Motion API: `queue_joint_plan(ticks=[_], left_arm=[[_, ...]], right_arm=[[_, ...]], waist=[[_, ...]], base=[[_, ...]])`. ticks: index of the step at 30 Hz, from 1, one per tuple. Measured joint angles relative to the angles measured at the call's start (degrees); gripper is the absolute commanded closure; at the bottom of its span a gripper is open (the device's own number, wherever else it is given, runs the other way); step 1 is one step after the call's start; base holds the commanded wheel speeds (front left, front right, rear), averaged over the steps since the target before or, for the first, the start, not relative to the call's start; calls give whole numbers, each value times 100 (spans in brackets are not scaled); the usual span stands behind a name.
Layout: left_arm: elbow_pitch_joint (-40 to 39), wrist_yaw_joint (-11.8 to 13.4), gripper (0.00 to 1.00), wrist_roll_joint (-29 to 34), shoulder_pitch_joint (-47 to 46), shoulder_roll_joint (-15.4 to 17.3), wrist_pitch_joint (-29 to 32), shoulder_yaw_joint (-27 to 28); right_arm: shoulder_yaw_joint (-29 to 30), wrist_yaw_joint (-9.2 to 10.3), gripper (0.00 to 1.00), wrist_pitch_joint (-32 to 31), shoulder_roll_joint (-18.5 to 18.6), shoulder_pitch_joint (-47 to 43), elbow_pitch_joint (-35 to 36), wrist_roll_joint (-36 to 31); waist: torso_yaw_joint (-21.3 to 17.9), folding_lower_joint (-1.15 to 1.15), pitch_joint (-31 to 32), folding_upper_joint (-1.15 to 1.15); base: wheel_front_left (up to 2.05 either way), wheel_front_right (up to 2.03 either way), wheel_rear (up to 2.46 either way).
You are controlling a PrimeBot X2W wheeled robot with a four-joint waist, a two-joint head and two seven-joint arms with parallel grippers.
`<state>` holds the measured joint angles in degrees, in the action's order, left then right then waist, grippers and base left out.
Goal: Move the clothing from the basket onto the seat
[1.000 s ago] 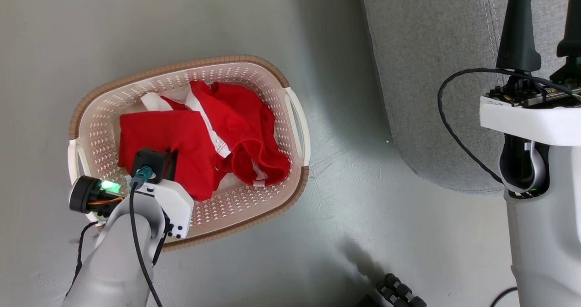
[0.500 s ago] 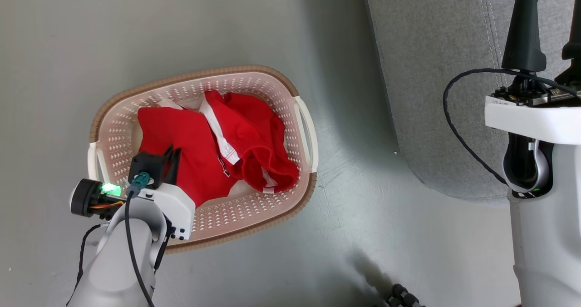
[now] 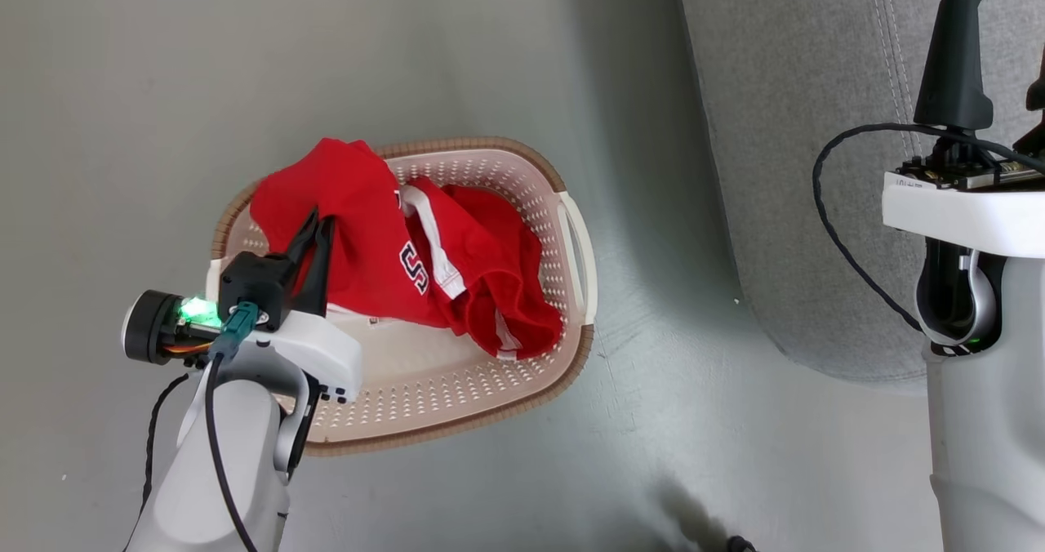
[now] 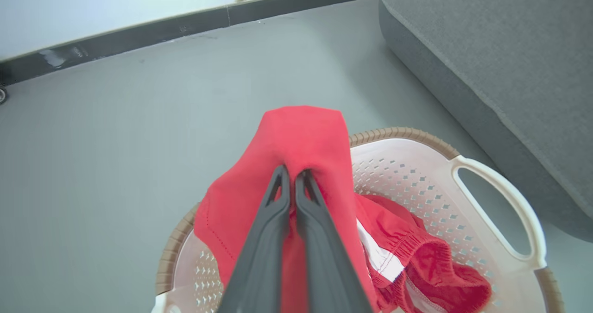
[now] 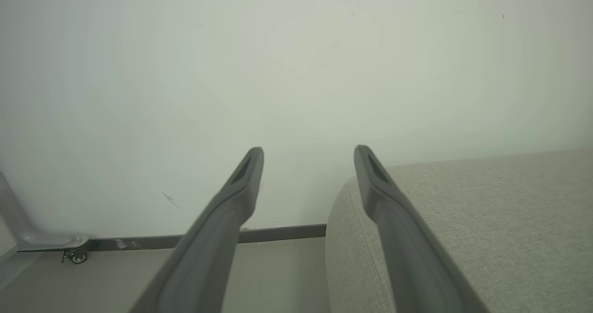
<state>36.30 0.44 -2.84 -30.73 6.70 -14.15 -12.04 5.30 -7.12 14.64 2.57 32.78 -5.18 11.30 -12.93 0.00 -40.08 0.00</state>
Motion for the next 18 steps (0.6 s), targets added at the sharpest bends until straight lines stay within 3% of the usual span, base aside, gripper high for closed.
queue_joint_plan(ticks=[18], left_arm=[[-1647,109,100,-88,501,-8,-1,212]], right_arm=[[40,0,0,0,19,-346,-131,-378]], waist=[[391,0,559,0]], base=[[0,0,0]])
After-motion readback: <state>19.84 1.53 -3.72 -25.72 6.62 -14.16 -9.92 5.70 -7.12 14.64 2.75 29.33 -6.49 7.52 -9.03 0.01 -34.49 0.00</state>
